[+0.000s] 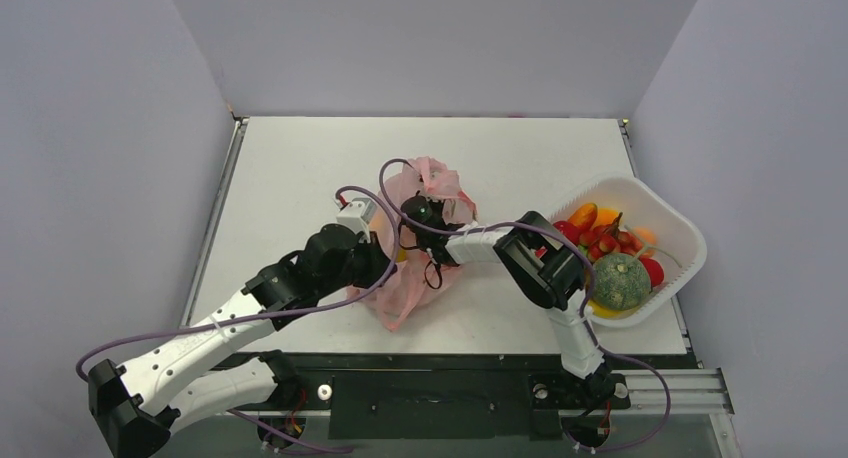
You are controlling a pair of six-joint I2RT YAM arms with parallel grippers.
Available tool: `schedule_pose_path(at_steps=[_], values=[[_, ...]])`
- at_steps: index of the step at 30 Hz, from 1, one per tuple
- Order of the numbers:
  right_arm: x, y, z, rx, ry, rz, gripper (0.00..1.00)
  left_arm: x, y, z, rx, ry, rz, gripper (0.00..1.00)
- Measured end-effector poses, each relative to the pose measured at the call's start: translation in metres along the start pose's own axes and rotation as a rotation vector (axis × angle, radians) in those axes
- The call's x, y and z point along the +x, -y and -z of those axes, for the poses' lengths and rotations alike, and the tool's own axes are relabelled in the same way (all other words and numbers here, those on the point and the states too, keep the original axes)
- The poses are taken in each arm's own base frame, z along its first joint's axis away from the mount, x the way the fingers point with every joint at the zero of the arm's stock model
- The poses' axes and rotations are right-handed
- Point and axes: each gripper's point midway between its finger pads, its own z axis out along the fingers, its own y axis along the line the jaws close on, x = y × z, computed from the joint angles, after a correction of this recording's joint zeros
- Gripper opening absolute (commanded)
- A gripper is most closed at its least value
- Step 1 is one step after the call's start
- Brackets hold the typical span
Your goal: Take the fake fruits out of the plastic bag
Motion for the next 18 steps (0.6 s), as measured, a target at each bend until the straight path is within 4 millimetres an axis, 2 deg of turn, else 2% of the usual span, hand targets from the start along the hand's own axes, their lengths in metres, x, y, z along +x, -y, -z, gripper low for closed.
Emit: schedule_pose_path(at_steps=[3,6,9,13,15,18], values=[[0.002,0.003,0.005,-0.017,-0.014,0.04,0.0,0.002,-0.003,0.001,-0.005,-0.001,0.0,0.0],[0.002,0.013,0.025,-0.039,-0.038,0.083,0.0,0.007,-0.008,0.0,-0.021,-0.009,-0.002,0.0],[-0.005,0.021,0.053,-0.08,-0.052,0.098,0.0,0.01,-0.015,0.0,-0.047,-0.017,-0.003,0.0],[-0.017,0.018,0.089,-0.171,-0.055,0.085,0.0,0.011,-0.022,0.0,-0.071,-0.017,0.0,0.0],[-0.012,0.016,0.109,-0.219,-0.067,0.092,0.0,0.01,-0.023,0.001,-0.076,-0.016,0.001,0.0],[0.008,0.011,0.139,-0.283,-0.103,0.13,0.0,0.01,-0.025,0.001,-0.083,-0.016,0.001,0.0]])
